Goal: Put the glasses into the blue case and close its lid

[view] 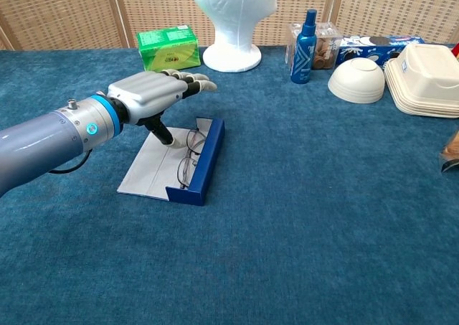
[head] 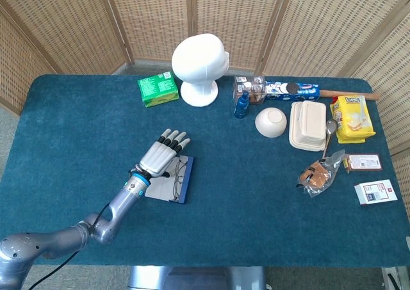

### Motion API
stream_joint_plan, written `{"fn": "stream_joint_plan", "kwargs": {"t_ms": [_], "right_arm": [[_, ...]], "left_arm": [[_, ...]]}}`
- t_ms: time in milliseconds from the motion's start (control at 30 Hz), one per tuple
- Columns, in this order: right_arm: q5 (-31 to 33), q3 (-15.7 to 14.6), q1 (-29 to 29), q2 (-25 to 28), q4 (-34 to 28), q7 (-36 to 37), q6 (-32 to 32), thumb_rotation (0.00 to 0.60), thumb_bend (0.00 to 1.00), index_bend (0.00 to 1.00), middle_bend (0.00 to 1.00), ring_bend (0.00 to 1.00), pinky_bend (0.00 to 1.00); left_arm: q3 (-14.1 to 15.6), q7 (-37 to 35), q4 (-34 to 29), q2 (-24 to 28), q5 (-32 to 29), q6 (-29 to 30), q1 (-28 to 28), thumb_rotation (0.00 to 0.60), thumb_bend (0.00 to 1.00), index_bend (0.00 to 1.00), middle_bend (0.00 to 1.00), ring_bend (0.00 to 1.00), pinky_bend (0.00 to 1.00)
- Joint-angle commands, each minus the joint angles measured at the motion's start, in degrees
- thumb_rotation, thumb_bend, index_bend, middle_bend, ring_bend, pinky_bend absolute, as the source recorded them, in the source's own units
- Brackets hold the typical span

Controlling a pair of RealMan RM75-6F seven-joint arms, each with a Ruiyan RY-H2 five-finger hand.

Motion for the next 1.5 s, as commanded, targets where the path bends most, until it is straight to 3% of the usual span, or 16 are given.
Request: {"fn": "stream_joint_plan", "kwargs": {"t_ms": [33,1500], "right_arm": [[0.03,0.00,0.04,-0.05,-0.02,-0.11,-0.06,0.525,0.22,0.00,0.13,0.00,0.15],[-0.01,0.00,0.21,0.11,0.02,0.08,-0.40,0.526,0.22,0.00,0.13,0.00,0.16]], "left_arm": [[-0.04,-0.34,-0.14,0.07,0.13,0.12,0.00,0.496,0.24,0.01,0.00,0.00,0.00],[-0.12,3.75,-4.56,3.55,-3.44,-2.24,0.17,0.519,0.23,0.00,0.00,0.00,0.00]]}}
